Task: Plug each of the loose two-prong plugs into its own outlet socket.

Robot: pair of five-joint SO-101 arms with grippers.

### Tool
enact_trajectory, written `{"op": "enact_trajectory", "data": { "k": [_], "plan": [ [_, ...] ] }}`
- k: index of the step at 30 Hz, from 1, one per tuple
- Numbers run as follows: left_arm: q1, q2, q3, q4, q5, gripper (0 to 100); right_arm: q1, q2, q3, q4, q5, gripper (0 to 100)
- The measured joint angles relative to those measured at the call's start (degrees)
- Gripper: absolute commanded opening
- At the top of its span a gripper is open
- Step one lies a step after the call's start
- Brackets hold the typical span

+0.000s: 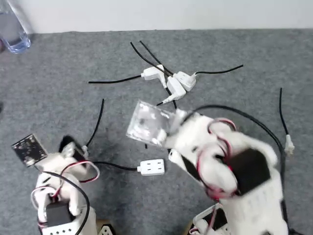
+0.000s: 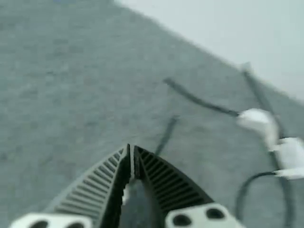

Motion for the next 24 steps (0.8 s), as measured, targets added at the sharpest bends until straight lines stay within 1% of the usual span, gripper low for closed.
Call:
{"op": "enact_trajectory", "data": {
  "k": [4,6,8,12,15,20,21,24],
  "plan": [
    [-9.05,0.0,0.0,10.2,-6.51,1,0.79,8.09,-2.73,1.32,0.44,0.8],
    [-13.45,-0.18,0.26,10.64,-10.11,1,2.11,11.25,-2.81,1.32,2.02,0.8],
    [-15.91,-0.53,1.41,10.64,-14.24,1,3.43,14.33,-2.81,1.32,3.6,0.8],
    [-16.88,0.0,5.54,10.64,-22.33,1,5.89,20.04,-2.81,1.32,6.59,0.8],
    [-17.32,-0.35,5.8,10.64,-29.63,1,5.71,24.18,-2.81,1.32,9.49,0.8],
    [-17.14,-0.35,7.21,10.64,-47.3,1,5.8,31.65,-2.81,1.32,15.82,0.8],
    [-17.05,0.0,7.38,10.64,-49.76,1,5.8,33.23,-2.81,1.32,17.23,0.8],
    [-17.23,-0.09,7.38,10.64,-52.13,1,5.54,37.71,-2.81,1.32,21.36,0.8]
  ]
}}
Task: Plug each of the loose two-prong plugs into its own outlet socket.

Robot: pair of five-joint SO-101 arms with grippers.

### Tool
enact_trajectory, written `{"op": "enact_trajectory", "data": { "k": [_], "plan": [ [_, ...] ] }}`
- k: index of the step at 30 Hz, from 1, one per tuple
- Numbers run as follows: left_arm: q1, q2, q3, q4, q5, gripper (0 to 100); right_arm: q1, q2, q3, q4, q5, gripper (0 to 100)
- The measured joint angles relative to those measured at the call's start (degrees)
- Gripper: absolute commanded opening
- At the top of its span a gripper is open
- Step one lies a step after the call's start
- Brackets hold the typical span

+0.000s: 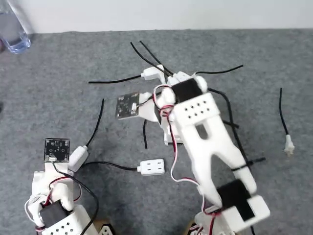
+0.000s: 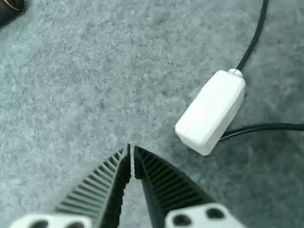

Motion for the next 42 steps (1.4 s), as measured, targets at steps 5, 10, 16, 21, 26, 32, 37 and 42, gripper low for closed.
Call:
{"op": "enact_trajectory", "data": {
  "k": [5,10,16,21,26,32,37,42],
  "plan": [
    [0.18,0.0,0.0,0.0,-0.7,1,-0.7,5.27,0.09,0.0,2.81,0.8],
    [0.18,0.09,0.0,0.0,-0.7,1,-6.33,6.15,2.29,0.0,4.4,0.8],
    [0.18,0.09,0.18,0.0,-0.7,1,-7.47,6.77,4.57,0.0,4.4,0.8],
    [0.18,0.09,0.18,0.0,-0.7,1,-7.56,6.77,11.69,-2.55,4.4,0.8],
    [0.18,0.09,0.18,0.0,-0.7,1,-7.65,6.77,13.1,-6.07,4.4,0.8],
    [0.18,0.09,0.18,0.0,-0.7,1,-7.65,6.77,13.1,-7.91,4.4,0.8],
    [0.18,0.09,0.18,0.0,-0.7,1,-7.74,6.95,13.1,-9.41,4.4,0.8],
    [0.18,0.09,0.18,0.0,-0.7,1,-8.26,11.08,13.01,-10.37,4.4,0.8]
  ]
}}
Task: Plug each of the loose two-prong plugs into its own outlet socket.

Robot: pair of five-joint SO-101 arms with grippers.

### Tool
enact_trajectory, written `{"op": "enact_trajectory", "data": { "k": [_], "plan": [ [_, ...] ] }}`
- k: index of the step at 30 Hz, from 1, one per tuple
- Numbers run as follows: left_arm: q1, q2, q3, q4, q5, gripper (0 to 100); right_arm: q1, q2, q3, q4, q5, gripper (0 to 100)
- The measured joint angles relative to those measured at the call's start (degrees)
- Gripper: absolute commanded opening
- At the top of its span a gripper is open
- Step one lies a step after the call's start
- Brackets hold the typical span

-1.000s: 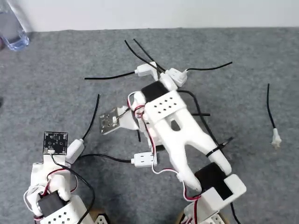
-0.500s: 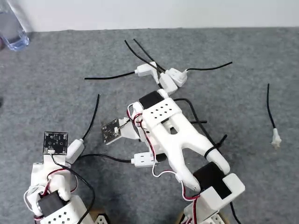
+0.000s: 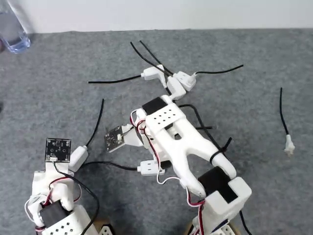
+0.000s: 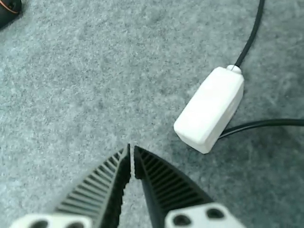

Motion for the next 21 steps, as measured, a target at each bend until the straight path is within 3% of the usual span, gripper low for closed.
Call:
{"op": "enact_trajectory", "data": {
  "k": [21],
  "plan": [
    [0.0,0.0,0.0,0.0,-0.26,1,0.88,2.37,-1.05,-0.44,0.0,0.8]
  ]
}}
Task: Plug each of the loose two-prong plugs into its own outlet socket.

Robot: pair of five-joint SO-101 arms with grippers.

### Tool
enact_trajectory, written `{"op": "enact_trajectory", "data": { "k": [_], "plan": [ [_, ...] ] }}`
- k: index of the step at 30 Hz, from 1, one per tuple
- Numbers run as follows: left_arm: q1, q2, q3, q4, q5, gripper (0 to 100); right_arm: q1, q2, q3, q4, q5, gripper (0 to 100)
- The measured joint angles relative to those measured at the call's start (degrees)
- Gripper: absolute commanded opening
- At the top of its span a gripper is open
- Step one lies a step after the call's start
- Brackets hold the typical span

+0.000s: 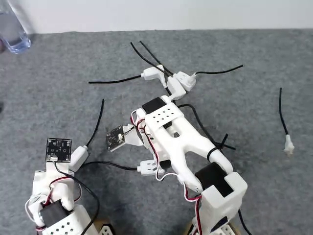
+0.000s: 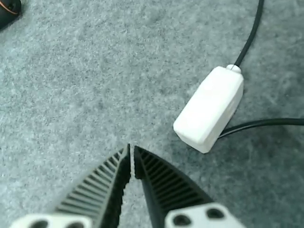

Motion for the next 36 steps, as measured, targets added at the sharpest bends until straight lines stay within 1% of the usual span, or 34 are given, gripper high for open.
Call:
{"op": "enact_trajectory", "data": {
  "k": [4,8,11,13,15,16,20,22,26,29,33,36],
  "plan": [
    [0.0,0.0,0.0,0.0,-0.09,1,2.2,-0.26,-4.31,2.11,0.0,0.8],
    [0.0,0.0,0.0,0.0,-0.09,1,5.71,-6.33,-6.59,3.52,0.0,0.8],
    [0.0,0.0,0.0,0.0,-0.09,1,9.58,-12.22,-4.75,3.34,-1.23,0.8],
    [0.53,-0.09,0.26,0.0,0.0,1,12.66,-16.0,-0.26,1.76,-1.41,0.8],
    [2.46,0.0,0.26,0.0,0.44,1,15.82,-19.43,6.59,-1.49,-1.41,0.8],
    [2.81,0.0,0.26,0.0,2.02,1,17.41,-21.1,10.64,-3.69,-1.41,0.8],
    [3.52,0.0,0.26,-0.26,12.75,1,22.86,-27.78,26.73,-12.84,2.11,0.8],
    [3.78,0.0,0.35,-2.55,16.62,1,24.44,-30.15,33.58,-17.14,3.43,0.8],
    [5.27,0.0,1.05,-7.56,18.29,1,27.16,-31.74,42.73,-25.85,4.75,0.8],
    [7.3,0.0,2.11,-10.2,18.64,1,26.9,-31.82,46.59,-29.98,4.75,0.8],
    [10.64,0.0,2.11,-10.9,18.81,1,27.25,-31.82,48.97,-33.67,4.75,0.9],
    [11.43,0.0,2.11,-10.9,18.81,1,27.25,-31.82,49.23,-34.37,4.75,0.9]
  ]
}}
